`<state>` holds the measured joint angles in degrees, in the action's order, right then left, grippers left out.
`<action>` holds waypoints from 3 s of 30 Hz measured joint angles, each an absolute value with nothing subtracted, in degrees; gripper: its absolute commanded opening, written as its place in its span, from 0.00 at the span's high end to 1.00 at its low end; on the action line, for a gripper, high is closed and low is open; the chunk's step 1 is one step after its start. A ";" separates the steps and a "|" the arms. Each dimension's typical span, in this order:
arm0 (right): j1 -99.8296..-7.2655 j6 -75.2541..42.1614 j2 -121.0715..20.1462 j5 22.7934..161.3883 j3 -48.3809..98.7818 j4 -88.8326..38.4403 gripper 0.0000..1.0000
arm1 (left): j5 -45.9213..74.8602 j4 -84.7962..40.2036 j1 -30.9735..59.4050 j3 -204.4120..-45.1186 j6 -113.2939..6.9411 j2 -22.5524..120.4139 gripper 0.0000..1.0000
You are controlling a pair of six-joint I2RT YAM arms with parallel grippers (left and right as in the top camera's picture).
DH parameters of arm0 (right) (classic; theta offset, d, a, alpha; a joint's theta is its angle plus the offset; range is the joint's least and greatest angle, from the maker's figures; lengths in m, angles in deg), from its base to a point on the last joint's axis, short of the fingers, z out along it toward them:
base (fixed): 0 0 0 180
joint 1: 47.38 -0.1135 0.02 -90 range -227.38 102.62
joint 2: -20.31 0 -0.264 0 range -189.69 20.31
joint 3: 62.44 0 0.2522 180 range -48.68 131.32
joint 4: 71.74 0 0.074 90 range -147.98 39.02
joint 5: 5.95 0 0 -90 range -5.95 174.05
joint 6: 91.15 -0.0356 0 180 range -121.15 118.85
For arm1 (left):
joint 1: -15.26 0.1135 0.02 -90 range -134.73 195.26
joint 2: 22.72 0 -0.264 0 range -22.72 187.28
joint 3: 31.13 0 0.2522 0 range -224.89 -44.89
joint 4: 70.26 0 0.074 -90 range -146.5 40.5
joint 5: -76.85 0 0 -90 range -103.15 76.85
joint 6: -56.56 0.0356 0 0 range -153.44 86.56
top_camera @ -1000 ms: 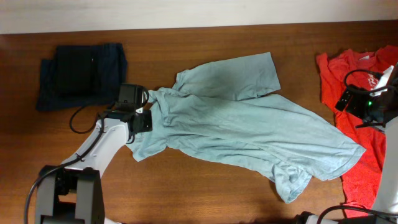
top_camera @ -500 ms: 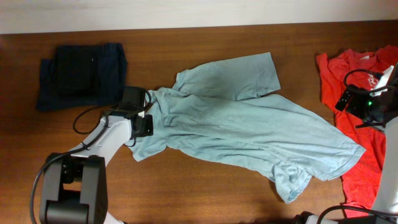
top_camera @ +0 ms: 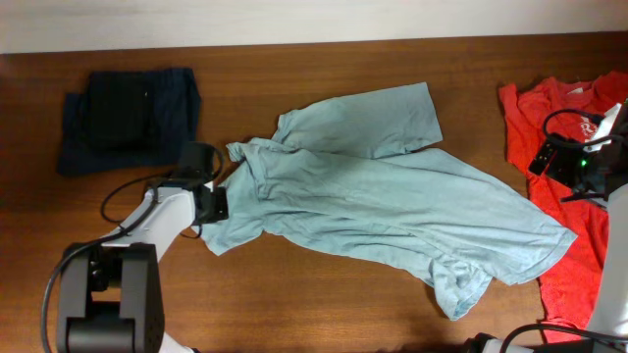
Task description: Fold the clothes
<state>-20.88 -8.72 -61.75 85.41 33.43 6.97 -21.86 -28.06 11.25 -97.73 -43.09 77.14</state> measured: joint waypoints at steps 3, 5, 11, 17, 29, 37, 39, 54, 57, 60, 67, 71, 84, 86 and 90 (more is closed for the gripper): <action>-20.88 -8.72 -61.75 85.41 33.43 6.97 0.01 | -22.01 -29.15 13.16 -96.96 -43.11 76.85 0.89; -20.88 -8.72 -61.75 85.44 33.43 6.97 0.01 | -22.03 -29.30 14.60 -96.55 -43.11 76.57 0.89; -20.88 -8.77 -61.75 85.44 33.43 6.97 0.01 | -22.01 -27.44 18.99 -96.35 -44.03 76.15 0.89; -20.88 -8.72 -61.75 85.44 33.43 6.94 0.01 | -22.12 -25.54 22.29 -96.35 -44.79 75.87 0.97; -20.88 -8.72 -61.75 85.41 33.43 6.97 0.01 | -21.40 -19.31 23.30 -100.05 -45.08 68.29 0.98; -20.88 -8.68 -61.75 85.44 33.43 6.97 0.01 | -5.60 -25.78 15.21 -116.90 -41.30 58.21 0.95; -20.88 -8.70 -61.75 85.41 33.43 6.94 0.01 | -3.45 -25.94 12.26 -120.09 -39.72 58.54 0.94; -20.88 -8.70 -61.75 85.41 33.43 6.97 0.01 | -11.08 -15.55 4.24 -127.02 -37.71 72.13 0.80; -20.88 -8.72 -61.75 85.44 33.43 6.99 0.01 | -12.09 -15.99 4.24 -127.02 -37.71 76.94 0.73; -20.88 -8.70 -61.75 85.41 33.43 6.94 0.01 | -12.52 -18.13 4.24 -127.02 -37.76 81.29 0.70; -20.88 -8.70 -61.75 85.44 33.43 6.97 0.01 | -14.78 -22.20 4.43 -127.02 -38.87 87.04 0.67; -20.88 -8.68 -61.75 85.41 33.43 6.97 0.01 | -15.78 -21.98 5.81 -127.02 -39.50 87.85 0.56; -20.88 -8.70 -61.75 85.44 33.43 6.94 0.01 | -8.37 -20.78 12.74 -127.02 -42.98 93.95 0.52; -20.88 -8.72 -61.75 85.41 33.43 6.97 0.01 | -7.52 -20.89 12.72 -127.02 -43.13 94.69 0.52; -20.88 -8.70 -61.75 85.41 33.43 6.97 0.01 | -6.78 -21.63 12.70 -127.02 -43.18 94.93 0.53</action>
<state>-20.88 -8.70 -61.75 85.41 33.43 6.97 -6.78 -21.63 12.70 -127.02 -43.18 94.93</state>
